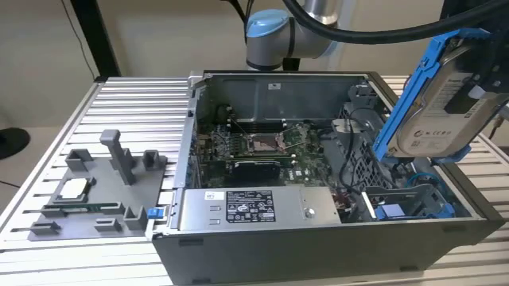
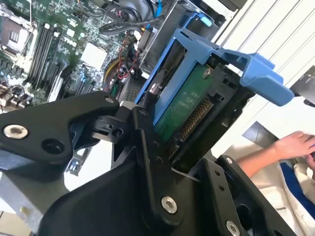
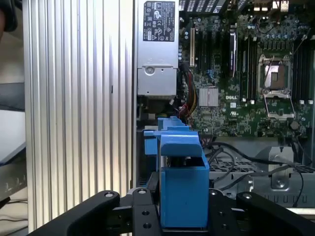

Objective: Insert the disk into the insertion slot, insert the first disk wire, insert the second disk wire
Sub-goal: 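Insert the disk into the insertion slot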

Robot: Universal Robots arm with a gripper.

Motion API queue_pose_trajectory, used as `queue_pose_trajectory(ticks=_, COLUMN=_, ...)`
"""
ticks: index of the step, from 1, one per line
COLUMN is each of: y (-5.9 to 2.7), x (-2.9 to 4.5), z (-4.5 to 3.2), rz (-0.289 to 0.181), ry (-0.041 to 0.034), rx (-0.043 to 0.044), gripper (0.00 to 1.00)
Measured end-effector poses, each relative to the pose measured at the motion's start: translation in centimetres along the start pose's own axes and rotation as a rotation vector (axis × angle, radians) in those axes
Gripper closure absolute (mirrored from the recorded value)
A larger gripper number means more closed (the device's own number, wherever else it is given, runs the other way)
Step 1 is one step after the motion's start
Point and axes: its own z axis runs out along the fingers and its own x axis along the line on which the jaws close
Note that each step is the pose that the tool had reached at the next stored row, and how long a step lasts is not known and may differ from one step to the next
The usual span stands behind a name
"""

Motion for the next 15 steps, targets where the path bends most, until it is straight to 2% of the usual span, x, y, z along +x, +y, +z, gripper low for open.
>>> queue_pose_trajectory(ticks=15, y=-1.18, x=-0.02, z=1.20, rz=-0.016, ry=0.0005, rx=0.0002, gripper=1.00)
